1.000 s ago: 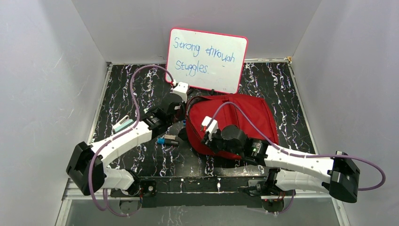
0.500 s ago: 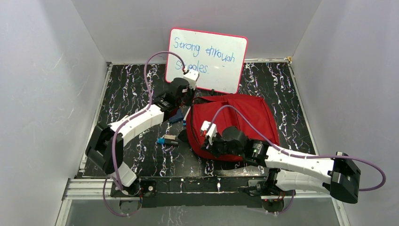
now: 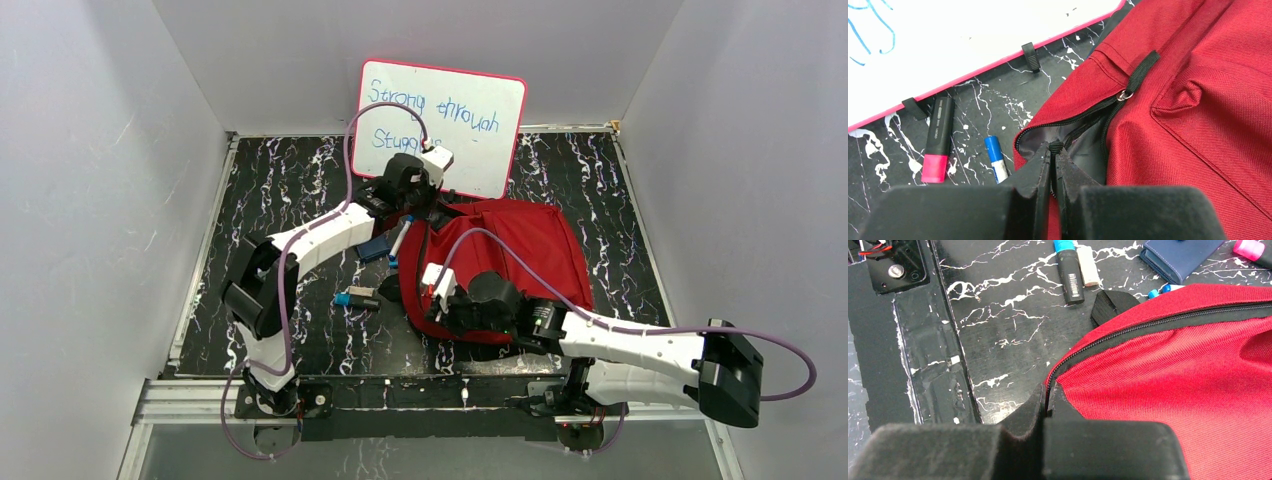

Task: Pack the student bag
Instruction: Zip the student bag at the center of the board.

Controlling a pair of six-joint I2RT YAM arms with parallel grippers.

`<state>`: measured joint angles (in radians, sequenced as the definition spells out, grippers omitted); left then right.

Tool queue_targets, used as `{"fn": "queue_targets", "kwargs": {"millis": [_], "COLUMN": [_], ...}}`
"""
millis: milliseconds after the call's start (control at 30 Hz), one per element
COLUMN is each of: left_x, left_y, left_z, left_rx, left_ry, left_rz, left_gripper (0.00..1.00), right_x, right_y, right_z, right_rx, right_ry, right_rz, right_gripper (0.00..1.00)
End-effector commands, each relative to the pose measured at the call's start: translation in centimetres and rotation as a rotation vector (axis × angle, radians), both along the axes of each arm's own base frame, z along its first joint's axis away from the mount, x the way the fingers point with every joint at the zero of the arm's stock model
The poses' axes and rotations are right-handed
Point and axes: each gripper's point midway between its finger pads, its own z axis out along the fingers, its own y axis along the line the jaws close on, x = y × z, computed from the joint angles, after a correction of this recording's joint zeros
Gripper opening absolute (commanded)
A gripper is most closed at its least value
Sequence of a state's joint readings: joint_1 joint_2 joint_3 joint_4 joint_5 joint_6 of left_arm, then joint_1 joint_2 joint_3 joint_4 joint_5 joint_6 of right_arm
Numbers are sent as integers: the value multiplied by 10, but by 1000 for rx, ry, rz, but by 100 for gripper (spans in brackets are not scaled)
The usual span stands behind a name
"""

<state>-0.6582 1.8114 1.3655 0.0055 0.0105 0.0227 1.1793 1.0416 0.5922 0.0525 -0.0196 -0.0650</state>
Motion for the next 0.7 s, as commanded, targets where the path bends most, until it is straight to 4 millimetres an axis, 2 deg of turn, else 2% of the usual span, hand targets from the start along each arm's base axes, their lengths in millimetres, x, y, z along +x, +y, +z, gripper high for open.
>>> {"fn": "queue_targets", "kwargs": {"millis": [0, 67, 100, 133, 167, 267, 400, 533, 667], "left_x": [39, 30, 24, 15, 8, -12, -33, -44, -45], "left_y": [5, 6, 6, 6, 8, 13, 21, 25, 25], "left_z": [89, 94, 97, 95, 104, 115, 129, 135, 125], "left_rx": [-108, -127, -139, -149, -169, -201, -244, -265, -256], "left_ry": [-258, -265, -267, -261, -276, -298, -333, -344, -306], "left_rz": [44, 24, 6, -21, -37, -71, -106, -120, -109], "left_gripper": [0, 0, 0, 0, 0, 0, 0, 0, 0], "right_x": [-44, -31, -24, -18, -12, 4, 24, 51, 66], "right_y": [9, 6, 3, 1, -1, -10, -22, -36, -37], "right_z": [17, 32, 40, 51, 60, 84, 106, 116, 124], "right_rx": [82, 126, 149, 191, 222, 300, 357, 389, 389], "right_ry": [69, 25, 0, -6, -27, -79, -117, -163, -195], "right_rz": [152, 78, 42, -6, -42, -140, -274, -452, -510], "right_gripper": [8, 28, 34, 36, 37, 40, 49, 61, 64]}}
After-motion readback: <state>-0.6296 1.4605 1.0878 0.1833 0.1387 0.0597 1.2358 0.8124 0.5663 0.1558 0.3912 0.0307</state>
